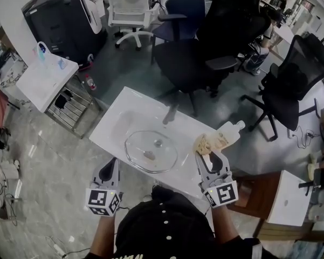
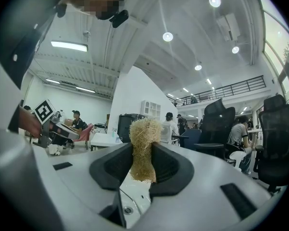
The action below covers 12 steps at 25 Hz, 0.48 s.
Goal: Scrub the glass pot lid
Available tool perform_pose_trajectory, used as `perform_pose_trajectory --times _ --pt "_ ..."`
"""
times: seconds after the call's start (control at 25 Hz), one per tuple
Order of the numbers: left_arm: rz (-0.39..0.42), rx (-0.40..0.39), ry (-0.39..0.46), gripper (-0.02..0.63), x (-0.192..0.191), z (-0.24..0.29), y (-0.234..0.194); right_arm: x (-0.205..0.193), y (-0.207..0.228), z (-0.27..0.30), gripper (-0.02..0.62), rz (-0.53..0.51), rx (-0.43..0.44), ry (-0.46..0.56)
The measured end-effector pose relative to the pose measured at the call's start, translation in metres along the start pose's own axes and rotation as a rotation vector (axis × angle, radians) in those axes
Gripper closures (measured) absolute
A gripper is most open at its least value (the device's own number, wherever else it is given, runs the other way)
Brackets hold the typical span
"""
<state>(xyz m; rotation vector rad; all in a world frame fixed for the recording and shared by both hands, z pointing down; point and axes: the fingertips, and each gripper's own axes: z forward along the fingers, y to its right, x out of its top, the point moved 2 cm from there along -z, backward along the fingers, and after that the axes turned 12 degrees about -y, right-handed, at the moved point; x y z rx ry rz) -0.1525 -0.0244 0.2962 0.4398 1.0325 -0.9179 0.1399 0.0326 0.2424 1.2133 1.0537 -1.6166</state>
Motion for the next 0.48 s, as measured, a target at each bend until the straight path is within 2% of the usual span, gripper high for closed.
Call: perform_pose_trajectory --times 0.48 --pt "0.004 -0.011 0.010 0.580 0.0004 0.0025 0.0004 0.0041 -0.0044 0.0024 0.465 -0.008 0.024 0.027"
